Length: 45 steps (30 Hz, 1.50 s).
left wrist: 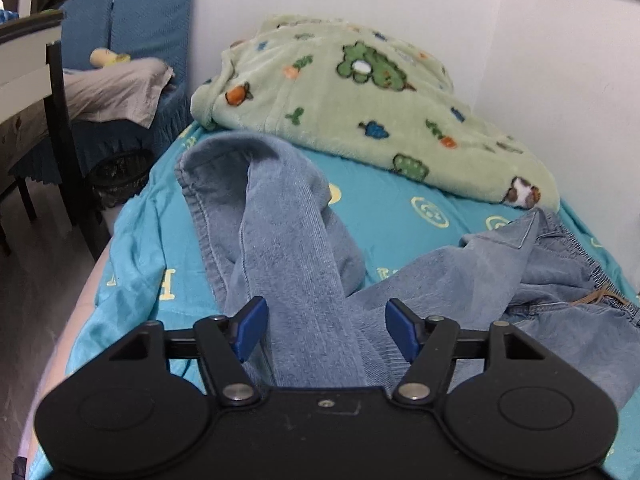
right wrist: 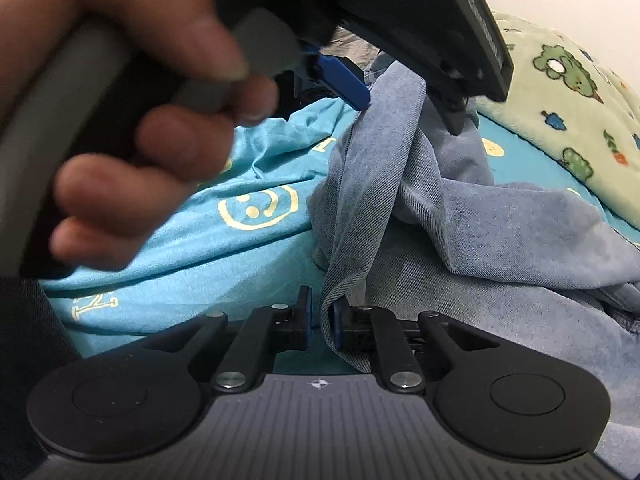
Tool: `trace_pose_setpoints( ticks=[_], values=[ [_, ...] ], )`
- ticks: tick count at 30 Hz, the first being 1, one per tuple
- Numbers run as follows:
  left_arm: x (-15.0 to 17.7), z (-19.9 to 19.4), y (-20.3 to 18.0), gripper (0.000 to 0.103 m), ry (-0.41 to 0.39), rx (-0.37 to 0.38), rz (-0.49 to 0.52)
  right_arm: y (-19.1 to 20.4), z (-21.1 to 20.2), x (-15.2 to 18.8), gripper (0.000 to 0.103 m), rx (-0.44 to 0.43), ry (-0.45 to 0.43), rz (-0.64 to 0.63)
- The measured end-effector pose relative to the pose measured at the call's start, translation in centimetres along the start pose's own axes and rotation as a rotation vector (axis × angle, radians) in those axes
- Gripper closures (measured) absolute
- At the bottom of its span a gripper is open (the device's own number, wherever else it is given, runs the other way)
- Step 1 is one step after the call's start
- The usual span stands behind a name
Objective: Fold clothes
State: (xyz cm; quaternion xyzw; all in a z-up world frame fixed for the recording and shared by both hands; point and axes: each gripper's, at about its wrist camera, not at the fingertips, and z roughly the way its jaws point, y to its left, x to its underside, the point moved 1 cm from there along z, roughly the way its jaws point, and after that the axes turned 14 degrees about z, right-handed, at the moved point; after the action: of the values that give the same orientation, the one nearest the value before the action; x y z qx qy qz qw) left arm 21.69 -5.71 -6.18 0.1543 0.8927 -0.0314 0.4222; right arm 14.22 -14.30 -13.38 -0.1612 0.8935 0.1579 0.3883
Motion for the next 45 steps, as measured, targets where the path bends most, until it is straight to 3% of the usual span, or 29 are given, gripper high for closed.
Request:
trace_pose_setpoints(
  ticks=[8,11,15,20,29,32,39,45],
  values=[
    [-0.2,1.8,0.5,0.042,0.041,-0.076,0.058,0.1,-0.3,0.0,0.092,-0.004,-0.017,-0.007],
    [0.2,2.2,1.5,0.055,0.058,-0.096,0.022,0.0,-0.2,0.0,0.092,-0.01,-0.027,-0.005],
    [0.7,1.5,2.7,0.085,0.058,-0.122,-0.053,-0.3,-0.2,-0.1,0.092,-0.021,-0.042,0.008],
    [1.3,-0.6,3.9,0.097,0.039,-0.115,-0.149,-0.3,-0.4,-0.1,0.092,-0.029,-0.064,0.011],
    [4.2,-2.1,6.2,0.097,0.068,-0.119,-0.282,0.1,0.0,0.6,0.092,-0.03,-0.03,-0.025],
    [4.9,-2.3,6.9,0.092,0.076,-0.116,-0.308,0.3,0.2,1.0,0.092,-0.025,-0.007,-0.038],
    [4.4,-2.1,8.2,0.08,0.068,-0.089,-0.389,0.5,0.0,1.2,0.092,-0.027,-0.004,-0.035],
    [2.5,-1.2,9.3,0.08,0.017,-0.079,-0.423,0.3,0.2,1.2,0.092,-0.03,-0.008,-0.024]
  ],
)
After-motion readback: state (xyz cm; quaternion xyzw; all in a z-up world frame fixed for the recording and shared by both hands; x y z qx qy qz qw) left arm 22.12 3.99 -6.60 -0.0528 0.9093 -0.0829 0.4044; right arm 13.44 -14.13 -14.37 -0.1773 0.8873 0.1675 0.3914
